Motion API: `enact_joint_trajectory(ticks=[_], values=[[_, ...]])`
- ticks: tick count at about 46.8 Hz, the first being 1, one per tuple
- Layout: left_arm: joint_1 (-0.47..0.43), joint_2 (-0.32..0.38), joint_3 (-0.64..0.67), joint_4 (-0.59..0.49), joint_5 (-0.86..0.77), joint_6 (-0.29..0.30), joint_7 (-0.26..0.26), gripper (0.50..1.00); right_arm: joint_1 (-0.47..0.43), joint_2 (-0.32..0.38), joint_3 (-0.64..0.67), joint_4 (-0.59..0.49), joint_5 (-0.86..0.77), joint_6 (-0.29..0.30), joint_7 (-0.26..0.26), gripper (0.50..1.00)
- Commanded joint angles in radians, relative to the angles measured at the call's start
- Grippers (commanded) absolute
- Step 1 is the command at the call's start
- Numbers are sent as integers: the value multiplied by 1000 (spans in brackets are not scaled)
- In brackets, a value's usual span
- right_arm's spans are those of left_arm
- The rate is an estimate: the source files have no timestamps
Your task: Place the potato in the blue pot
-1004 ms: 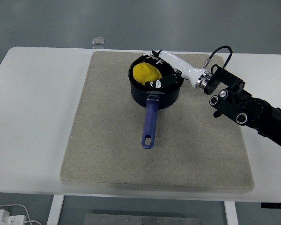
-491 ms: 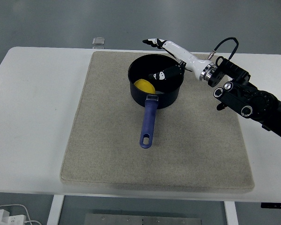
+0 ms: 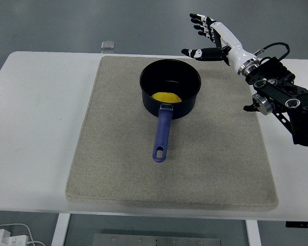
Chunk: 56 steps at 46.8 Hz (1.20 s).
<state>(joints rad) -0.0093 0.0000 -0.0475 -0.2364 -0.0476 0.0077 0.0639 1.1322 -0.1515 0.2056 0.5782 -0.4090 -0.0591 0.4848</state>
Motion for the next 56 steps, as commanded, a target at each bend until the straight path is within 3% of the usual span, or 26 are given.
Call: enact_joint_trajectory(ticks=[1, 7, 17, 32, 45, 56], values=[[0, 0, 0, -1, 0, 0, 0, 992, 0, -10, 0, -9, 134, 2, -11, 926], [0, 0, 0, -1, 0, 0, -1, 994, -2, -11, 34, -35, 338, 2, -58, 926], [0, 0, -2, -1, 0, 0, -1, 994, -28, -8, 233, -84, 535, 2, -137, 926], [0, 0, -3, -1, 0, 0, 1, 992, -95, 0, 439, -86, 572, 2, -137, 926], [0, 0, -5, -1, 0, 2, -1, 992, -132, -6, 449, -86, 569, 4, -129, 926], [2, 0, -5, -4, 0, 0, 1, 994, -166, -26, 448, -87, 553, 71, -126, 926]])
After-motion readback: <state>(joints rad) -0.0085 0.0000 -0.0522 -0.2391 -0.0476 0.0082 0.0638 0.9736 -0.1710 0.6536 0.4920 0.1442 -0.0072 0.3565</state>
